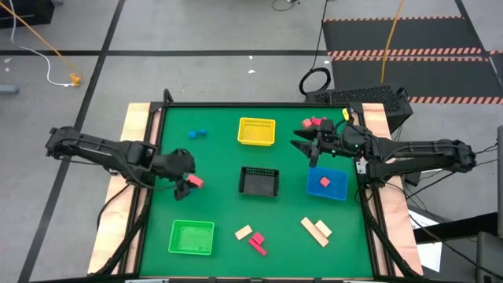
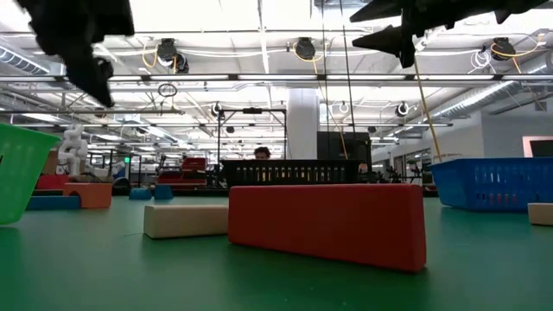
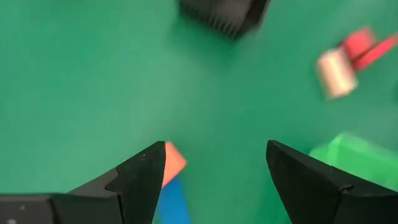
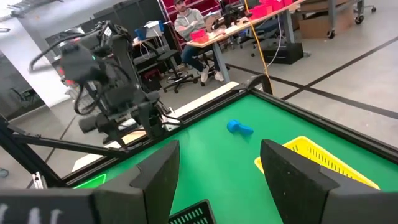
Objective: Sort & place blocks by color
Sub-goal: Put the bottom left blue block into the yellow bin
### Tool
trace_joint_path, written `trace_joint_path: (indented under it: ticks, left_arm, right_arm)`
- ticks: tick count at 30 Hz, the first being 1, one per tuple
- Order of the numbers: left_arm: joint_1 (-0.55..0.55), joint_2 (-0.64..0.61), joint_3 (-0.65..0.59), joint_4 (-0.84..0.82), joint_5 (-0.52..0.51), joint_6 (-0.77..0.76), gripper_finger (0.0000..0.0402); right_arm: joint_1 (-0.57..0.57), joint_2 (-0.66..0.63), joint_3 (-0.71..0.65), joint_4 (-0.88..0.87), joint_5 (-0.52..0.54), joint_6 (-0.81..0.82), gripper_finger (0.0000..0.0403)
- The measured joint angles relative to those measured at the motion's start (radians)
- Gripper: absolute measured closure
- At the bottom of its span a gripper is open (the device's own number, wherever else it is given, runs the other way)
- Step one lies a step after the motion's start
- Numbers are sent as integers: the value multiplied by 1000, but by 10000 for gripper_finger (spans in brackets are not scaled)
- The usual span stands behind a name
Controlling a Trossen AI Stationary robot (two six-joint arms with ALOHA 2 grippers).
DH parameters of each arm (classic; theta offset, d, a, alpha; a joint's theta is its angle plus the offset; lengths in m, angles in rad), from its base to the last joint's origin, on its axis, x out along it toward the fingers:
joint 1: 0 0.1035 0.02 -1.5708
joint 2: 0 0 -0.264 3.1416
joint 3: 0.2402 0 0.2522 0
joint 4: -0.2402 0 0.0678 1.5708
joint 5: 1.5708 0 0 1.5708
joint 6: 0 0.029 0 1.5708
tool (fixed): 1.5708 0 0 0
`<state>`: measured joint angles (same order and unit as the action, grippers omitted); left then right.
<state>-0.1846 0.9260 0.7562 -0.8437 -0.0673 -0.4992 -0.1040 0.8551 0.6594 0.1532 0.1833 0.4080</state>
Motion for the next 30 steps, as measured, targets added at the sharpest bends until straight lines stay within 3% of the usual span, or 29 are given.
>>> trace_joint_path:
  ticks: [6,21,30]
  left_arm:
    - [-1,109,0,-139,154,0,124]
    - [0,370,0,-151,80,-138,124]
    - [2,451,-9,-145,56,-139,124]
  right_arm:
    - [0,0,0,-8,0,-1,188]
    - [0,0,0,-34,-1,-21,188]
    - [0,0,0,-39,-1,-41,188]
